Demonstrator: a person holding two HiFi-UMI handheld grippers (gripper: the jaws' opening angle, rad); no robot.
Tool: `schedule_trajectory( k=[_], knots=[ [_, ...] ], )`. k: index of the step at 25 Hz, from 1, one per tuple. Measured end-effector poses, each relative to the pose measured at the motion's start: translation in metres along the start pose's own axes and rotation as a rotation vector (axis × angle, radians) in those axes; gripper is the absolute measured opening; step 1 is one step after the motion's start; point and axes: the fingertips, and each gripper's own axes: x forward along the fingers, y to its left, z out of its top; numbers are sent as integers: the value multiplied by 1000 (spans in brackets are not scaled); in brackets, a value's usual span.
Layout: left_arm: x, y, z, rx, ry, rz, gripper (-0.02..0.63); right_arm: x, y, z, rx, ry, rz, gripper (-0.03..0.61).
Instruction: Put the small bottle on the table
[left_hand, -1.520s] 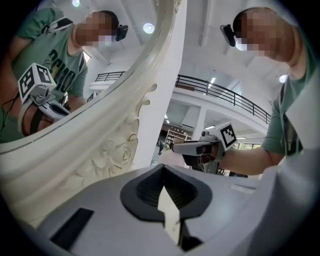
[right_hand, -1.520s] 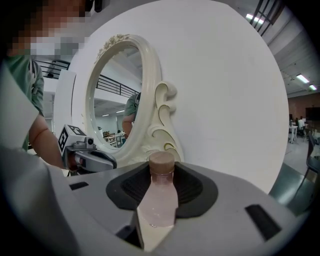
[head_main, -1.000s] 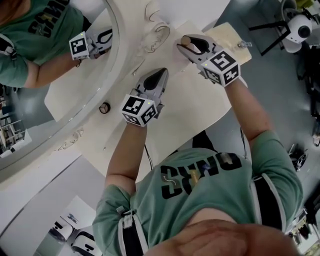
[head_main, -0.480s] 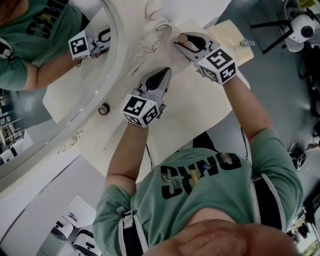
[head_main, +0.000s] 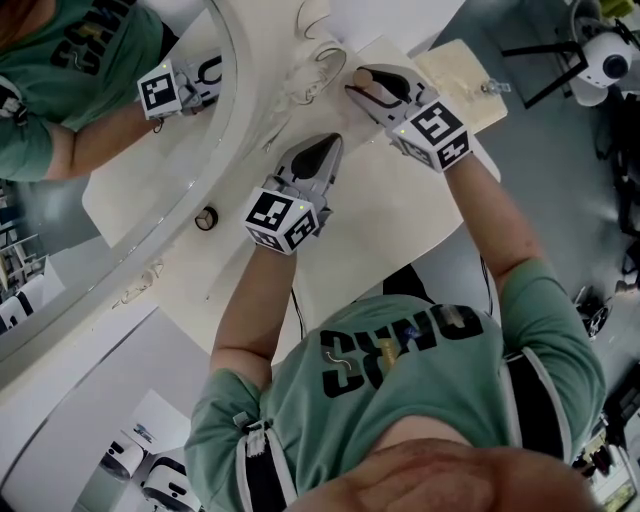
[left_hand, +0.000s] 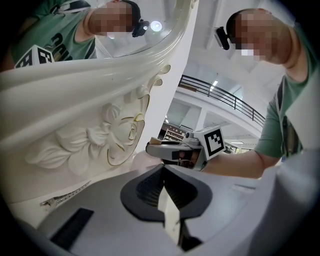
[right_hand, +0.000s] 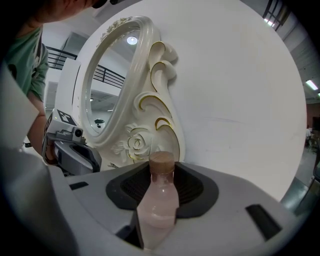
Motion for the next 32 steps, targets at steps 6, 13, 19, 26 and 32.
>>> schedule_trajectory(
  k=[6,13,19,26,32],
  knots=[
    [-3,-4,5,3,-4,3,9,1,-1,2,19,0,6,184],
    [-16,-13,19,7,-10,18,9,-26,-4,29,11,-48,-48,218],
    [-31,-41,38,22,-12,53,9,-87,6,52,27,-65,-62,210],
    [-43,-102,67,36,-32,84,9,-156,28,68,53,-57,-12,139],
    [-66,-141,82,58,-55,101,9,-192,51,75,68,-54,16,81]
  ],
)
